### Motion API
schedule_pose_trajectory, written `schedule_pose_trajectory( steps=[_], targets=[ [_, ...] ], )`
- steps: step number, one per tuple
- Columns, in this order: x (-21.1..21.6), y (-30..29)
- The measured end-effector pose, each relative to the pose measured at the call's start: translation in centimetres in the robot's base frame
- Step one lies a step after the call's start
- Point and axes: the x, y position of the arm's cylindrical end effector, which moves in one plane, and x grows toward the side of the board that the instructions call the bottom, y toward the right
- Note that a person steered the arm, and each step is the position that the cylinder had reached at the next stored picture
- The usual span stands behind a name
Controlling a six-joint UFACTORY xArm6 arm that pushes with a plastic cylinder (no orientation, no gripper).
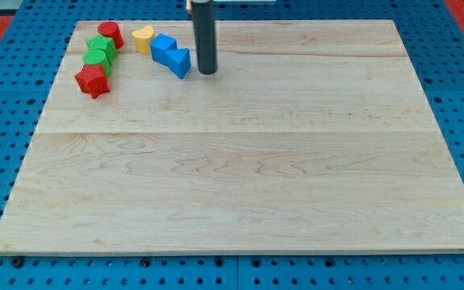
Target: Move the red star towards the blue blocks
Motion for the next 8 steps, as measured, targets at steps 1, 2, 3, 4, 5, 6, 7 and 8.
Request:
schedule_pose_trajectory(
  steps=[1, 2, 3, 4, 5, 6, 7, 8],
  targets=[
    [-3.7, 4.7],
    [-1.2, 5.4],
    [9.8, -1.8],
    [12.6, -17.6],
    [10.3, -26.9],
    [4.8, -27.2],
    [3.7, -23.0],
    [3.7, -18.5]
  ],
)
